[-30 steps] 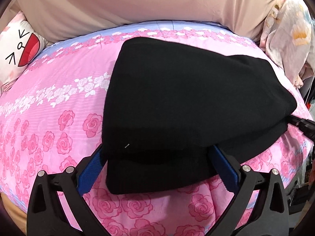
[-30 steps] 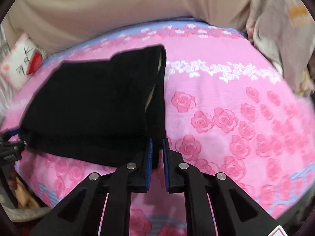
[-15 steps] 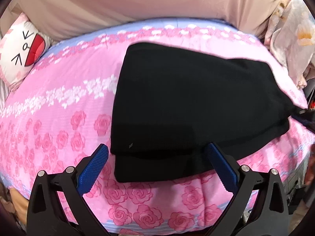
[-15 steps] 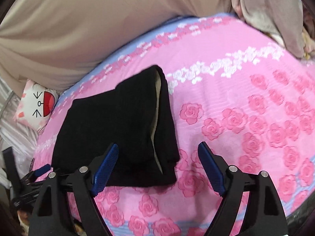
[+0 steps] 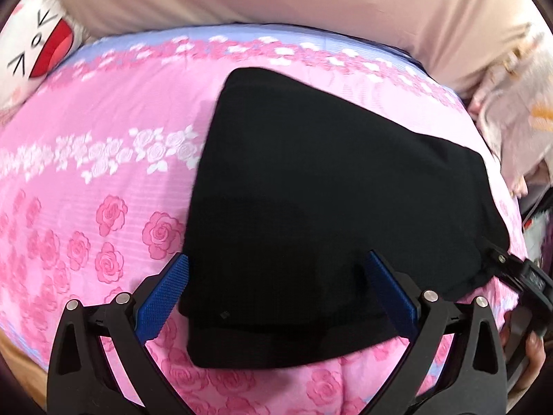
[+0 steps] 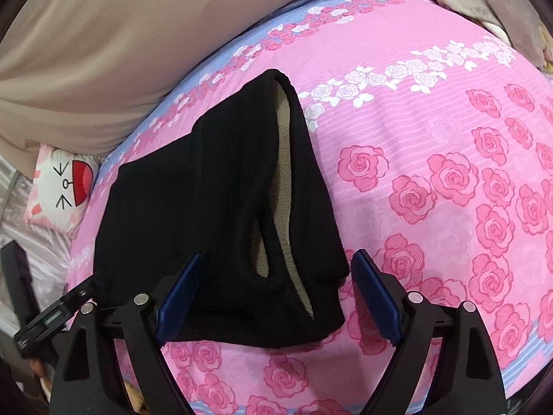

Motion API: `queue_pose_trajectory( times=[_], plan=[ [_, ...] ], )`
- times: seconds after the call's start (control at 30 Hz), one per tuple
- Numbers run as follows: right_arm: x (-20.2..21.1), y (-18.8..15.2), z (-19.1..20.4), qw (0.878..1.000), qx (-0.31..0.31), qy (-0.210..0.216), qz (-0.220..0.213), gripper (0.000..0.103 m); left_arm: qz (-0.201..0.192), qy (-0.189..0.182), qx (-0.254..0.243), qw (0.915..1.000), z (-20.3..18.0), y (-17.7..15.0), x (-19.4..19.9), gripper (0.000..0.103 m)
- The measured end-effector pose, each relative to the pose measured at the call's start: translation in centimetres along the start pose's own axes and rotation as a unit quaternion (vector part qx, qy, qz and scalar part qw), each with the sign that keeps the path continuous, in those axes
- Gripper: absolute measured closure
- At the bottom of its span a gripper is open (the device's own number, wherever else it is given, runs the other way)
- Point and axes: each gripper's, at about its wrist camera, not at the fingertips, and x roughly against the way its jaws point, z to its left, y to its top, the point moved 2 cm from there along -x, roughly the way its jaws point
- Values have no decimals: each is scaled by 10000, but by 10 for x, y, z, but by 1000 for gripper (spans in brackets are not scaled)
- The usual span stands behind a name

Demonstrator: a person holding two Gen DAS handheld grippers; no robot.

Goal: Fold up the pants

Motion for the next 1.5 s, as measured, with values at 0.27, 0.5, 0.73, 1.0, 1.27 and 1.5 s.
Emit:
queue_pose_trajectory(
  times=[0.27,0.5,0.73,1.0,1.27,1.5],
  plan=[
    [-1,-3,2,9995,-208,184,-155,8,43,-860,711,9937,21,-5,-22,5],
    [-3,-7,2,9959,30,826,-365,5,105,-921,466,9946,15,2,-27,5],
    [-3,-8,5,9962,102,796,-330,5,-102,-780,349,9963,6,5,-32,5],
    [-18,9,14,9958,-8,837,-367,5,-68,-560,435,9975,-2,19,-42,5],
    [-16,4,18,9962,192,793,-294,5,49,-756,321,9966,3,17,-40,5],
    [-20,9,18,9967,94,739,-314,5,-113,-593,427,9973,-1,19,-42,5]
  ],
)
